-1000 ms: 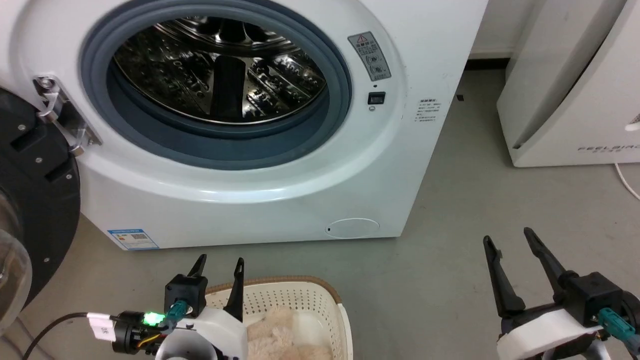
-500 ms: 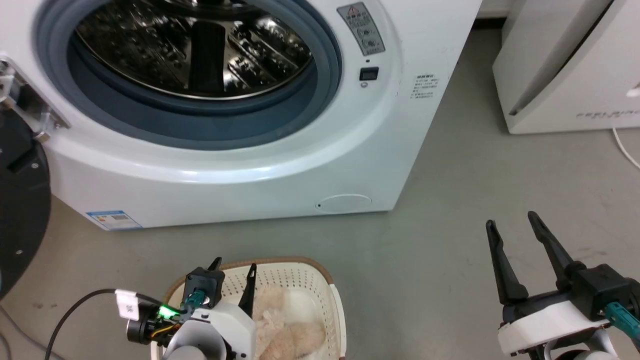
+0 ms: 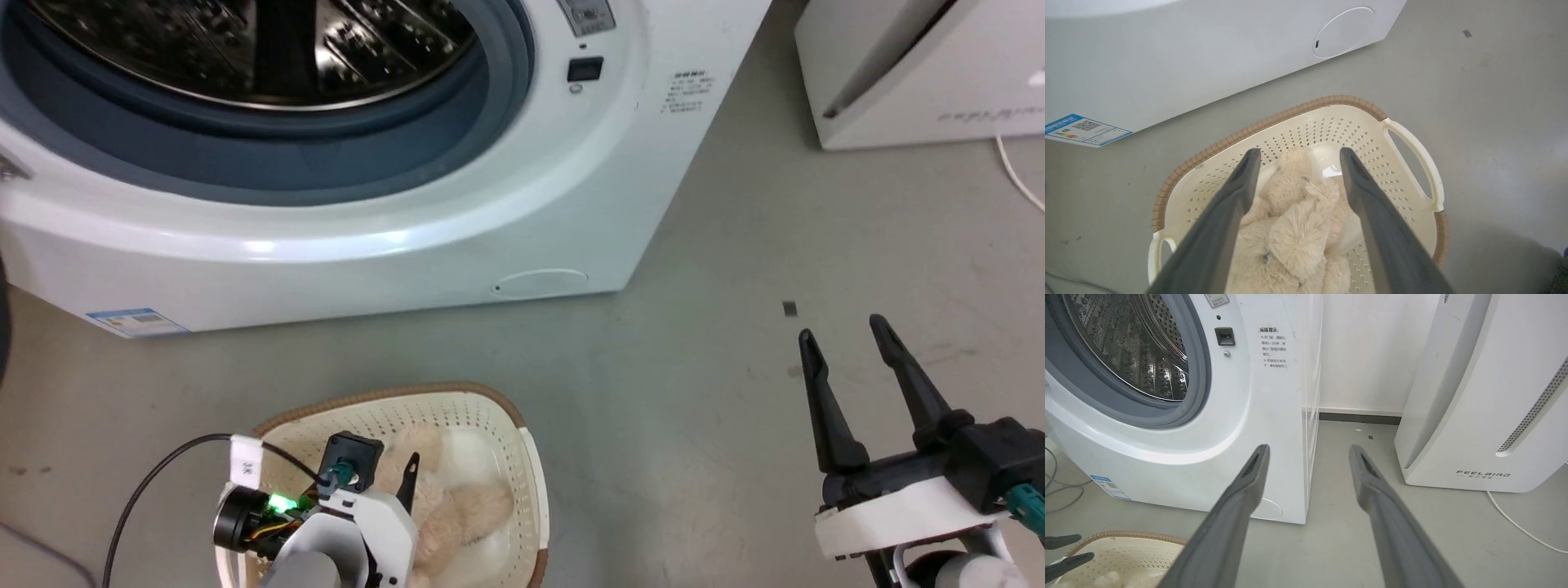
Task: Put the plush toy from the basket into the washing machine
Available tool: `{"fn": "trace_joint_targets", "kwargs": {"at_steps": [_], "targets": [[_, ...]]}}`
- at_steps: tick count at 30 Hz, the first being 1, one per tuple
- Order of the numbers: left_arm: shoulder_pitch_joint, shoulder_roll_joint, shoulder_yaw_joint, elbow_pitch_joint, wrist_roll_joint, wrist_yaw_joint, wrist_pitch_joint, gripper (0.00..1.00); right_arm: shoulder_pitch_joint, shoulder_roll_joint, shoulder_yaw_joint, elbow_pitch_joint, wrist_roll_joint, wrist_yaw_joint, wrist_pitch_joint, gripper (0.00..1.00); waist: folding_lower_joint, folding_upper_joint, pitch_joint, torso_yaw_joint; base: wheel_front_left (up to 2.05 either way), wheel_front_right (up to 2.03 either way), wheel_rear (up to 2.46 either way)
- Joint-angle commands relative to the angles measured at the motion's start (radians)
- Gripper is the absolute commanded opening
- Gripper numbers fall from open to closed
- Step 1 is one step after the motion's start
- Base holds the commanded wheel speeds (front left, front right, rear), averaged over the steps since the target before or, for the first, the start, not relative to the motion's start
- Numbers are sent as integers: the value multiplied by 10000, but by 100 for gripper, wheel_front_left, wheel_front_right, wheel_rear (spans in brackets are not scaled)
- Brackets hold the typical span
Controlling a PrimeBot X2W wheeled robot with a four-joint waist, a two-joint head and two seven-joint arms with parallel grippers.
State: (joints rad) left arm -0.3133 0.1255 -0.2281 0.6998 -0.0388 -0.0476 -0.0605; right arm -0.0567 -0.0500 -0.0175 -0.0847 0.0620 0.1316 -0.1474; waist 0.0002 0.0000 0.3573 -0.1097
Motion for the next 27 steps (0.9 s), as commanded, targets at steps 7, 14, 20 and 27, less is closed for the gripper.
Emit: {"fn": "trace_joint_targets", "kwargs": {"at_steps": [7, 14, 20, 27], "targets": [[-772, 282, -363, 987, 12, -153, 89, 100, -325, -2, -83, -130, 182, -6, -211, 100, -2, 0, 697, -230, 0, 0, 0], [-1349, 570, -952, 1860, 207, -277, 574, 100, -535, -2, -109, -214, 302, -7, -356, 100, -2, 0, 1326, -470, 0, 0, 0], [-1857, 835, -1505, 2537, 393, -382, 947, 100, -691, -2, -151, -296, 438, -7, -481, 100, -2, 0, 1886, -672, 0, 0, 0], [-2361, 1176, -1985, 3298, 416, -489, 1249, 100, -865, -2, -233, -240, 787, -8, -626, 100, -2, 0, 2466, -842, 0, 0, 0]]}}
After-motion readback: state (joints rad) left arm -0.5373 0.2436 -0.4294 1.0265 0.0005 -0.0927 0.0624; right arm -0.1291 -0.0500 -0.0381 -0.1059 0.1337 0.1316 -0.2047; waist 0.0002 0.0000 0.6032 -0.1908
